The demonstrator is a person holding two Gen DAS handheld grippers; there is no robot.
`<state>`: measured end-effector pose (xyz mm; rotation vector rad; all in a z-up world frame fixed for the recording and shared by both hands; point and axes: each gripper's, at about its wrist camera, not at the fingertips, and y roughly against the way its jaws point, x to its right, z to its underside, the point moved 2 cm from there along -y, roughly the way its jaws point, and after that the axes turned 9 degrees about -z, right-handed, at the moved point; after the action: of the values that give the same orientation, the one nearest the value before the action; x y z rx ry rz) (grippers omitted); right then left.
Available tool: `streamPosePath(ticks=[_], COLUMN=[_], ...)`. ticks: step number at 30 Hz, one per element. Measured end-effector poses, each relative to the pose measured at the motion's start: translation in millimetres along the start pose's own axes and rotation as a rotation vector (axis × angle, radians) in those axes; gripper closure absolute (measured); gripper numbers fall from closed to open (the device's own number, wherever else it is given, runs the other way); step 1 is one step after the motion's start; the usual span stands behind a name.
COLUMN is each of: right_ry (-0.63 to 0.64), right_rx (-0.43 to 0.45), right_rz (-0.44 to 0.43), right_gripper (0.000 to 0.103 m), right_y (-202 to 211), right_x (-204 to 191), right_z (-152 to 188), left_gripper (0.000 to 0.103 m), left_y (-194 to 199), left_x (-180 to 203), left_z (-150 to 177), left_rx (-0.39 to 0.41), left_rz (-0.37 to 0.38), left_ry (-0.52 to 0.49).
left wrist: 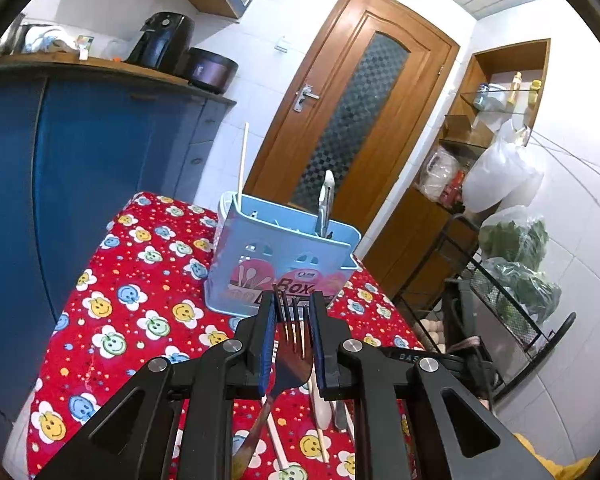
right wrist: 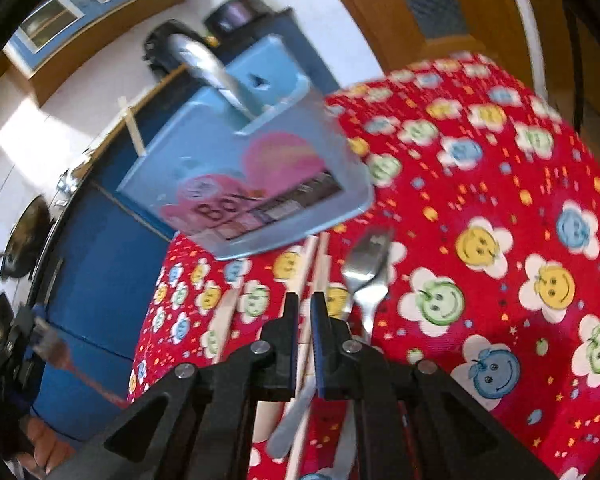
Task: Organize utensils
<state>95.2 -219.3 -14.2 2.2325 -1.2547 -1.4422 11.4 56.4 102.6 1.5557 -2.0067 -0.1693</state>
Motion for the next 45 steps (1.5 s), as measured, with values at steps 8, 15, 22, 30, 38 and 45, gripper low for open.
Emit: streamPosePath(ticks=[8, 15, 22, 30, 38, 45], right_ry=[-0.083, -0.092, -0.113, -0.045, 0.127, 0.213], right_rx=[-0.038, -0.054, -0.078, -0.039, 0.141, 0.251], right_rz=[-0.041, -0.021, -0.057, -0.051, 0.02, -0.023], right_gripper=[0.094, 0.087, 0.088, 0.098, 0.1, 0.1], right_y=[-14.2, -6.2, -16.5, -31.2, 11.8, 49.2], right_x=[20.5, 24.4, 28.4, 18.9, -21.5, -59.7], right_z=[0.8, 2.0, -3.7, -8.1, -13.1, -21.2], left_gripper=[0.086, 0.086, 0.086, 0.086, 0.086, 0.102], left_y=[2.1, 2.0, 0.5, 1.6, 1.6, 13.6], left_x=[-2.1, -5.7, -5.3, -2.4, -4.0, 1.4], left_z=[0.1, -0.8, -1.1, -0.6, -1.1, -6.6], left_rx=[0.004, 0.007, 0.002, 0.005, 0.008, 0.033], left_rz=[-0.008, -0.023, -0.023, -0.036, -0.031, 0.005], left_ry=[0.005, 0.009, 0.006, -0.01, 0.002, -0.007])
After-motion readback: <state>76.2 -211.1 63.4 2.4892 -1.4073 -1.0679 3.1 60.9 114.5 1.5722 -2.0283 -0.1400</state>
